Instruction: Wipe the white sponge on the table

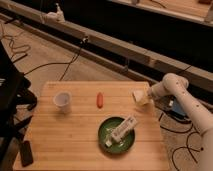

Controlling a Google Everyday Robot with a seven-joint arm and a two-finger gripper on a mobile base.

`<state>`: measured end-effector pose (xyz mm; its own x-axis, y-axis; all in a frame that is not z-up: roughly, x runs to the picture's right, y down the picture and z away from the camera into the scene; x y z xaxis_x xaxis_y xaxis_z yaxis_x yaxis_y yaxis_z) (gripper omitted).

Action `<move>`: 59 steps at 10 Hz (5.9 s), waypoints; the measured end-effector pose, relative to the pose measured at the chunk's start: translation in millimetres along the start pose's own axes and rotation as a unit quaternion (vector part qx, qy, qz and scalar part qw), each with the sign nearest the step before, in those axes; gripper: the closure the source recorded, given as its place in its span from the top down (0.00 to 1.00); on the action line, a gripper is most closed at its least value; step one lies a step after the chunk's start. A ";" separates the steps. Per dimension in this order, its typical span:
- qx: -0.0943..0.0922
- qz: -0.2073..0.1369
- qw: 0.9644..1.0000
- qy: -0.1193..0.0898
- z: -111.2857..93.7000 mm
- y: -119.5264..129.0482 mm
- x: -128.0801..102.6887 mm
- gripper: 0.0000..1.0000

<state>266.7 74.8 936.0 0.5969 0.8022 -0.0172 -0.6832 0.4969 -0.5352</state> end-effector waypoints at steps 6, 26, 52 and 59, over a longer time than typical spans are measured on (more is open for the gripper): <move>0.014 0.008 1.000 -0.019 12.9 -9.6 -7.4 0.80; 0.033 -0.019 0.999 0.001 -8.6 10.3 37.0 0.00; 0.035 -0.072 0.995 0.063 -20.5 -16.3 22.4 0.00; -0.047 -0.140 0.988 0.040 11.2 69.6 1.4 0.00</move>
<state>215.3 114.1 908.1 0.7916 0.6060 0.0778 -0.4456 0.6597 -0.6052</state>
